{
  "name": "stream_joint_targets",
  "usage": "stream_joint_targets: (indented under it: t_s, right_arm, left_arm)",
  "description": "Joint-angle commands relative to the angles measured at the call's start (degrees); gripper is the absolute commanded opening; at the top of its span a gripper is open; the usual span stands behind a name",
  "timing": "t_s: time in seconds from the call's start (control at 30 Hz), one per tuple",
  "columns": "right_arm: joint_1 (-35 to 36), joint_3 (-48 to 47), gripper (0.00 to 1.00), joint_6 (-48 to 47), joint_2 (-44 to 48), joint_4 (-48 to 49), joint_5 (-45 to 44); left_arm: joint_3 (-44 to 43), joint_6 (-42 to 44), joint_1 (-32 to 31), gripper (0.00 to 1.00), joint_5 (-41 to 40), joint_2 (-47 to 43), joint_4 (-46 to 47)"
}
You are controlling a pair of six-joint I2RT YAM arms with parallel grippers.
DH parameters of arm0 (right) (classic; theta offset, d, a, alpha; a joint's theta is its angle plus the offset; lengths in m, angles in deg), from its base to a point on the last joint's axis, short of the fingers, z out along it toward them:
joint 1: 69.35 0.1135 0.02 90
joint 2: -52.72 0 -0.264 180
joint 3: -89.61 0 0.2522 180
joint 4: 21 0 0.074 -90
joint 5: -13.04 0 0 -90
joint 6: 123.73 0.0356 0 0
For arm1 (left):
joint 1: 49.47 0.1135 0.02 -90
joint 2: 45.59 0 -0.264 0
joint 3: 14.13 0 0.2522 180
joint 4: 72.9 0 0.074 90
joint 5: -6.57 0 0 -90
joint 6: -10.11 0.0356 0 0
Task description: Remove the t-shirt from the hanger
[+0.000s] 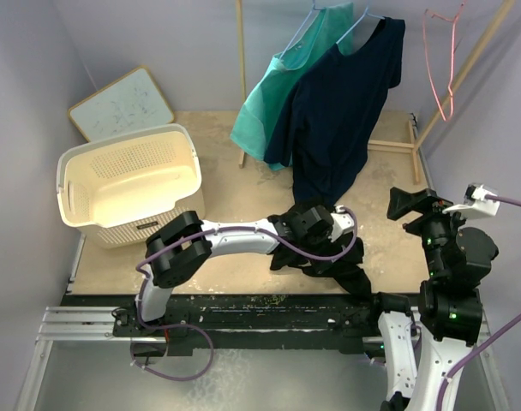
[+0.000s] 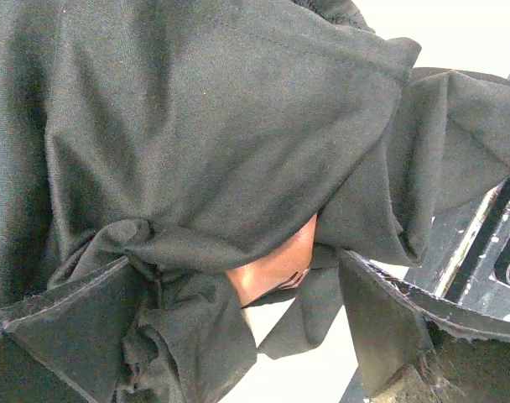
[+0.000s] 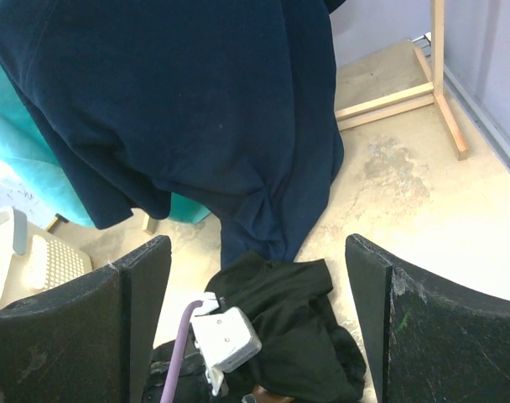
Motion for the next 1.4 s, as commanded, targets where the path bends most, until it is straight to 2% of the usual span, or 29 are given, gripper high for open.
stream_joint_targets:
  t_s: [0.0,0.13,0.27,0.37,0.43,0.57,0.73,0.87,1.0,1.2,1.37]
  right_arm:
    - [0.41,-0.08,0.86,0.66,0.19,2.49,0.60]
    - [0.41,-0.05,0.85,0.94,0.09,2.98,0.57]
    - [0.43,-0.08,0.85,0.77,-0.06,2.29,0.29]
    - [0.43,-0.30,0.85,0.62,-0.07,2.16,-0.29]
    - [0.43,-0.12,0.85,0.71,-0.07,2.24,-0.40]
    - [0.43,-0.08,0.85,0.92,-0.05,2.39,-0.31]
    - [0.43,-0.07,0.85,1.10,-0.25,2.88,-0.10]
    - [0.45,-0.08,0.85,1.12,-0.49,3.22,0.55]
    - [0.44,2.31,0.85,0.78,-1.29,4.98,1.33]
    - [0.43,3.53,0.84,1.71,-2.84,9.14,4.19]
    - [0.43,3.92,0.84,2.52,-3.81,10.24,6.34]
  left_arm:
    - [-0.08,-0.28,-0.63,0.99,-0.51,0.57,2.13]
    - [-5.45,-3.24,-0.97,0.99,-7.25,6.33,-4.98]
    - [-6.27,-5.17,-0.97,0.87,-6.56,9.25,-6.54]
    - [-4.77,-5.37,-0.90,0.50,-4.76,8.77,-6.03]
    - [-5.22,-5.29,-0.86,0.29,-4.92,8.01,-8.22]
    - [-5.75,-3.90,-0.79,0.00,-8.25,1.51,-12.63]
    - [-9.90,-1.44,3.07,0.00,-8.85,-12.35,-19.79]
    - [-14.13,-1.32,13.11,0.00,-5.56,-23.40,-23.85]
    - [-19.83,0.10,23.61,0.00,-7.37,-30.85,-28.22]
    - [-35.30,3.23,33.00,0.00,-17.28,-34.45,-32.75]
    - [-39.27,6.62,35.96,0.09,-32.16,-35.62,-28.95]
